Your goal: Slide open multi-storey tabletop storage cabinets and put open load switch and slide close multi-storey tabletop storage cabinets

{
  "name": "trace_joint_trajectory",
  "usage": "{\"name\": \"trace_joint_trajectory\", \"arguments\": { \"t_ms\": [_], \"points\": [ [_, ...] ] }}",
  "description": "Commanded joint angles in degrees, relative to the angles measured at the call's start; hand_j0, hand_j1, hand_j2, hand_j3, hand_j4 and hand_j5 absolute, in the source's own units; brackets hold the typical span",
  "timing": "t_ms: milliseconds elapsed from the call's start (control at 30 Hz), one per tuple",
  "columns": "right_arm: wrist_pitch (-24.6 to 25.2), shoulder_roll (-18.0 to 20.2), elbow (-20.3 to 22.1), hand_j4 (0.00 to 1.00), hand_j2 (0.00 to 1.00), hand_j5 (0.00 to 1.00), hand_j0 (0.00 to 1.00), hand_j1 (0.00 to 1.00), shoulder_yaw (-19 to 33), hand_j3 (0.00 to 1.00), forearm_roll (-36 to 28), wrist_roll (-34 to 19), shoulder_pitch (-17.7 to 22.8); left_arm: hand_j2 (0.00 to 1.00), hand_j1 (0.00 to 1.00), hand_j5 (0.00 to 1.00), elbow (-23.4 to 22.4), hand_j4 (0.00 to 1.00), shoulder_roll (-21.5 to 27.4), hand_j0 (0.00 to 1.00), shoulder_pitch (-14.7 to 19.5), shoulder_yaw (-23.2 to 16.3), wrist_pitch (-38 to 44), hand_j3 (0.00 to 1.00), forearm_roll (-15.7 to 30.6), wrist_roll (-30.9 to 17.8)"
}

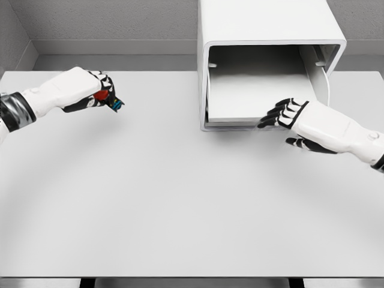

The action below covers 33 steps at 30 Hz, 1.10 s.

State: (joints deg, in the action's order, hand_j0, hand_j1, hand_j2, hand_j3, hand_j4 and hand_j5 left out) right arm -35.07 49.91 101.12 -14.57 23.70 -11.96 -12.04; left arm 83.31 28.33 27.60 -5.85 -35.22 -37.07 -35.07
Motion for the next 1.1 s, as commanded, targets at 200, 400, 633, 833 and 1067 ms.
{"name": "trace_joint_trajectory", "arguments": {
  "t_ms": [200, 400, 633, 833, 1067],
  "points": [
    [0.1, 0.0, 0.0, 0.76, 0.76, 0.76, 0.76, 0.76, 8.0, 0.76, -1.2, 0.1, 2.6, 0.36, 0.36, 0.36, 7.0, 0.36, 0.0, 0.36, -1.7, 1.2, 0.2, 0.36, 1.8, 0.1],
    [0.1, -0.4, 0.0, 0.67, 0.67, 0.67, 0.67, 0.67, 12.0, 0.67, -2.6, 0.1, 3.3, 0.36, 0.36, 0.36, 11.4, 0.36, -0.4, 0.36, -2.6, 1.2, 0.2, 0.36, 1.9, 0.1],
    [0.1, -0.3, -0.1, 0.67, 0.67, 0.67, 0.67, 0.67, 14.1, 0.67, -4.7, -0.1, 3.4, 0.36, 0.36, 0.36, 15.7, 0.36, -0.7, 0.36, -3.2, 1.1, 0.2, 0.36, 2.0, 0.1],
    [0.1, 0.0, -0.5, 0.67, 0.67, 0.67, 0.67, 0.67, 17.2, 0.67, -5.9, -0.1, 3.6, 0.36, 0.36, 0.36, 18.5, 0.36, -3.4, 0.36, -3.1, 1.1, 0.2, 0.36, 2.4, 0.1],
    [0.1, 0.0, -2.4, 0.67, 0.67, 0.67, 0.67, 0.67, 19.1, 0.67, -6.6, -0.3, 4.7, 0.36, 0.36, 0.36, 19.7, 0.36, -5.7, 0.36, -2.6, 0.9, 0.2, 0.36, 2.4, 0.1]
  ]
}}
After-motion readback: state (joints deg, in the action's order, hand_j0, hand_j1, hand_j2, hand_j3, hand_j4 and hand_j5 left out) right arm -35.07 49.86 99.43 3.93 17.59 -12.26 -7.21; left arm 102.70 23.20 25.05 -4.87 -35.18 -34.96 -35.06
